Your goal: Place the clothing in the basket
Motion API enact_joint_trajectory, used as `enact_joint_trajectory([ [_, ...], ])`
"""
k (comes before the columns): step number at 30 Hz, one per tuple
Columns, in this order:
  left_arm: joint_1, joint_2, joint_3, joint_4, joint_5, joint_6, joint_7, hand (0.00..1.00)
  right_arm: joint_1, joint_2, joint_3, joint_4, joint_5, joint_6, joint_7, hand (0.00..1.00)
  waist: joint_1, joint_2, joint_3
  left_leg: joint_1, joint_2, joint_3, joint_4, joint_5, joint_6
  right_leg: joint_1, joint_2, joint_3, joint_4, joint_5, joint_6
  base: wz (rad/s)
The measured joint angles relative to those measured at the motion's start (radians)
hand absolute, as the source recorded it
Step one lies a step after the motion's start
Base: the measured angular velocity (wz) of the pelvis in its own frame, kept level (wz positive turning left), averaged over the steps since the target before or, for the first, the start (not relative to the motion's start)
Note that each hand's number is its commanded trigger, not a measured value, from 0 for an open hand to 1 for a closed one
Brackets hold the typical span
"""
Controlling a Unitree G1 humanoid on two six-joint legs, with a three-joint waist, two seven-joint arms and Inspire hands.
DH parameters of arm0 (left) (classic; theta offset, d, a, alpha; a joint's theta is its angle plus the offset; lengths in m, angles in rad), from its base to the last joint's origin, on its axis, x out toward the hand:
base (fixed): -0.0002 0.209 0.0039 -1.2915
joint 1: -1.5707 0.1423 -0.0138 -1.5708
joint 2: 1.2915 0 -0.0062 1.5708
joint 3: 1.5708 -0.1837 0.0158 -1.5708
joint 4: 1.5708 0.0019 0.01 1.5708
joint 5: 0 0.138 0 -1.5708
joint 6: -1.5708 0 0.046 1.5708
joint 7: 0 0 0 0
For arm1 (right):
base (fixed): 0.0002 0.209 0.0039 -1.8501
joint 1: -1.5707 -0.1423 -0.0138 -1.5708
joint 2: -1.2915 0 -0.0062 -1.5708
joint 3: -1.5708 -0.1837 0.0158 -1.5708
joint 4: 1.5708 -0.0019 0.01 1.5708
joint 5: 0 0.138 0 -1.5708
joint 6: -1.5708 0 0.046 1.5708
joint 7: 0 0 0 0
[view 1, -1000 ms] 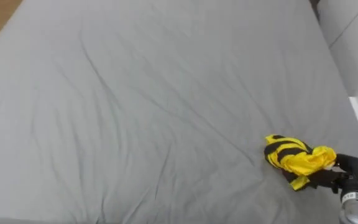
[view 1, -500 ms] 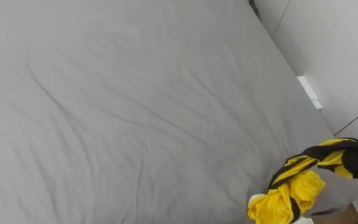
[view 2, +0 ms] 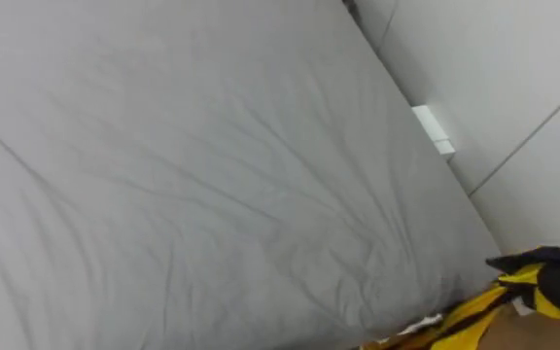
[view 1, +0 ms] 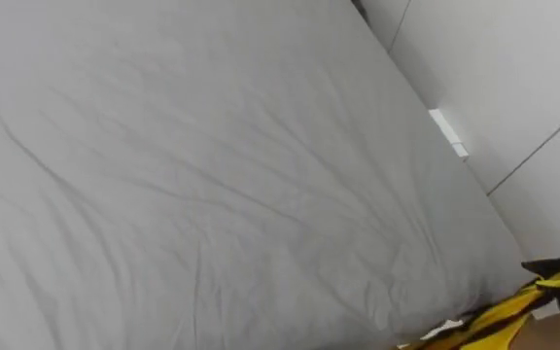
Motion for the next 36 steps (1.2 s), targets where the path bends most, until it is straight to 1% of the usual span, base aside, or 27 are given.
enact_joint_trajectory([
  [1,0.006,0.000,0.013,0.000,0.000,0.006,-0.001,0.00,0.003,0.008,-0.018,0.002,0.005,0.000,-0.010,1.00,-0.003,0.004,-0.0014,0.001,0.002,0.012,0.000,0.000,0.000,-0.008,0.007,0.016,0.006,0.002,-0.002,-0.43],
  [2,0.009,0.000,0.020,0.000,-0.001,0.013,0.000,0.00,0.003,0.009,-0.032,0.017,0.015,0.000,-0.021,1.00,-0.010,0.001,0.0007,0.002,0.005,0.022,0.001,-0.001,-0.001,-0.014,0.007,0.027,0.011,0.004,-0.004,-0.37],
  [3,0.011,0.000,0.020,0.000,-0.002,0.017,0.003,0.00,0.003,0.009,-0.039,0.027,0.021,0.000,-0.029,1.00,-0.018,0.001,0.0003,0.002,0.006,0.026,0.001,-0.002,-0.003,-0.014,0.009,0.029,0.011,0.004,-0.005,-0.19],
  [4,0.016,0.000,0.020,0.002,-0.002,0.026,0.007,0.00,0.005,0.009,-0.049,0.043,0.036,0.001,-0.045,1.00,-0.034,0.000,0.0020,0.002,0.010,0.031,0.001,-0.005,-0.008,-0.016,0.013,0.034,0.012,0.005,-0.006,-0.20],
  [6,0.018,0.001,0.030,0.002,-0.002,0.044,0.013,0.00,0.014,0.009,-0.052,0.044,0.077,0.005,-0.063,1.00,-0.039,0.004,0.0043,-0.004,0.016,0.058,0.002,-0.008,-0.012,-0.034,0.028,0.071,0.015,0.010,-0.008,-0.37],
  [7,0.018,0.001,0.033,0.002,-0.002,0.049,0.013,0.00,0.015,0.009,-0.052,0.044,0.082,0.008,-0.067,1.00,-0.042,0.008,0.0035,-0.007,0.018,0.058,0.002,-0.008,-0.012,-0.039,0.030,0.076,0.015,0.012,-0.008,-0.28],
  [8,0.019,0.001,0.039,0.002,-0.002,0.059,0.014,0.00,0.016,0.009,-0.053,0.044,0.081,0.013,-0.069,1.00,-0.057,0.009,0.0056,-0.012,0.019,0.059,0.002,-0.008,-0.012,-0.045,0.033,0.081,0.014,0.015,-0.008,-0.15],
  [9,0.019,0.001,0.039,0.002,-0.002,0.069,0.014,0.00,0.019,0.009,-0.057,0.044,0.080,0.017,-0.069,1.00,-0.069,0.012,0.0043,-0.021,0.021,0.068,0.002,-0.009,-0.015,-0.057,0.035,0.083,0.015,0.018,-0.009,-0.09],
  [11,0.019,0.003,0.040,0.001,-0.002,0.078,0.013,0.00,0.020,0.009,-0.068,0.044,0.080,0.022,-0.069,1.00,-0.085,0.020,0.0040,-0.027,0.024,0.085,0.002,-0.010,-0.015,-0.064,0.038,0.086,0.015,0.022,-0.009,-0.08],
  [12,0.021,0.007,0.038,0.001,-0.002,0.081,0.012,0.00,0.022,0.009,-0.072,0.044,0.080,0.023,-0.069,1.00,-0.085,0.025,0.0012,-0.028,0.026,0.093,0.002,-0.011,-0.017,-0.073,0.043,0.097,0.020,0.025,-0.010,-0.19],
  [14,0.021,0.009,0.034,0.002,-0.002,0.089,0.014,0.00,0.018,0.007,-0.073,0.041,0.080,0.023,-0.071,1.00,-0.089,0.022,0.0037,-0.039,0.027,0.110,0.006,-0.011,-0.017,-0.093,0.046,0.110,0.037,0.026,-0.011,-0.23],
  [18,0.015,0.017,0.016,0.002,-0.003,0.090,0.014,0.00,-0.013,-0.002,-0.073,0.072,0.088,0.023,-0.083,1.00,-0.108,0.032,0.0055,-0.081,0.025,0.122,0.007,-0.011,-0.017,-0.152,0.051,0.124,0.072,0.030,-0.009,-0.16],
  [20,-0.003,0.017,-0.007,0.002,-0.003,0.090,0.015,0.00,-0.046,-0.020,-0.072,0.079,0.087,0.026,-0.092,1.00,-0.112,0.051,0.0143,-0.119,0.022,0.136,0.007,-0.014,-0.013,-0.206,0.053,0.135,0.094,0.033,-0.003,-0.14],
  [21,-0.009,0.017,-0.015,0.003,-0.003,0.090,0.015,0.00,-0.055,-0.025,-0.072,0.081,0.086,0.026,-0.095,1.00,-0.112,0.058,0.0149,-0.132,0.022,0.138,0.007,-0.016,-0.010,-0.222,0.054,0.137,0.099,0.034,-0.001,-0.09],
  [22,-0.024,0.017,-0.033,0.003,-0.004,0.090,0.014,0.00,-0.073,-0.037,-0.070,0.087,0.085,0.026,-0.104,1.00,-0.112,0.074,0.0149,-0.164,0.022,0.138,0.007,-0.020,-0.004,-0.254,0.054,0.135,0.103,0.040,0.004,-0.06],
  [23,-0.039,0.018,-0.055,0.003,-0.004,0.090,0.015,0.00,-0.108,-0.047,-0.070,0.111,0.081,0.026,-0.109,1.00,-0.110,0.086,0.0163,-0.193,0.018,0.138,0.012,-0.019,-0.002,-0.282,0.052,0.140,0.104,0.051,0.008,-0.06],
  [24,-0.045,0.017,-0.066,0.005,-0.003,0.090,0.015,0.00,-0.130,-0.052,-0.069,0.125,0.077,0.026,-0.112,1.00,-0.110,0.091,0.0161,-0.206,0.016,0.138,0.016,-0.018,-0.001,-0.295,0.051,0.144,0.105,0.056,0.010,-0.16],
  [25,-0.056,0.016,-0.084,0.008,-0.003,0.090,0.014,0.00,-0.172,-0.059,-0.066,0.151,0.076,0.024,-0.117,1.00,-0.107,0.104,0.0147,-0.232,0.014,0.139,0.023,-0.020,0.004,-0.322,0.053,0.152,0.107,0.064,0.014,-0.17],
  [26,-0.065,0.017,-0.098,0.009,-0.003,0.090,0.014,0.00,-0.206,-0.069,-0.055,0.182,0.076,0.021,-0.123,1.00,-0.105,0.113,0.0156,-0.251,0.011,0.140,0.025,-0.021,0.008,-0.344,0.056,0.158,0.113,0.068,0.016,-0.15],
  [27,-0.069,0.017,-0.102,0.009,-0.004,0.089,0.014,0.00,-0.219,-0.078,-0.042,0.198,0.076,0.020,-0.127,1.00,-0.102,0.117,0.0148,-0.261,0.010,0.142,0.027,-0.024,0.012,-0.357,0.056,0.159,0.120,0.068,0.017,-0.08],
  [28,-0.079,0.017,-0.105,0.010,-0.005,0.088,0.013,0.00,-0.235,-0.087,-0.025,0.211,0.076,0.020,-0.130,1.00,-0.098,0.125,0.0152,-0.283,0.010,0.144,0.036,-0.027,0.016,-0.376,0.056,0.161,0.123,0.071,0.018,-0.04],
  [29,-0.090,0.017,-0.106,0.013,-0.011,0.088,0.013,0.00,-0.248,-0.088,-0.010,0.221,0.076,0.017,-0.132,1.00,-0.093,0.132,0.0135,-0.302,0.011,0.143,0.040,-0.027,0.016,-0.394,0.055,0.161,0.124,0.076,0.017,0.00],
  [30,-0.096,0.018,-0.109,0.017,-0.026,0.085,0.013,0.00,-0.257,-0.088,-0.001,0.229,0.076,0.014,-0.133,1.00,-0.091,0.137,0.0133,-0.311,0.011,0.143,0.042,-0.027,0.016,-0.404,0.055,0.159,0.127,0.078,0.017,0.00],
  [32,-0.126,0.019,-0.143,0.046,-0.076,0.071,0.013,0.00,-0.289,-0.088,0.010,0.259,0.076,0.002,-0.138,1.00,-0.078,0.153,0.0142,-0.345,0.008,0.140,0.060,-0.027,0.019,-0.444,0.044,0.155,0.159,0.079,0.016,0.00],
  [33,-0.131,0.018,-0.147,0.054,-0.083,0.070,0.012,0.00,-0.304,-0.088,0.013,0.278,0.076,-0.002,-0.140,1.00,-0.075,0.155,0.0136,-0.352,0.007,0.140,0.066,-0.025,0.021,-0.453,0.043,0.153,0.169,0.077,0.015,-0.04],
  [35,-0.146,0.019,-0.156,0.075,-0.087,0.069,0.012,0.00,-0.341,-0.088,0.031,0.325,0.076,-0.004,-0.142,1.00,-0.072,0.156,0.0133,-0.364,0.003,0.140,0.076,-0.024,0.021,-0.477,0.040,0.155,0.194,0.060,0.011,0.00],
  [36,-0.151,0.019,-0.159,0.081,-0.092,0.067,0.012,0.00,-0.342,-0.088,0.033,0.328,0.076,-0.005,-0.143,0.72,-0.072,0.156,0.0133,-0.368,0.002,0.139,0.077,-0.024,0.020,-0.482,0.040,0.156,0.197,0.056,0.011,0.07],
])
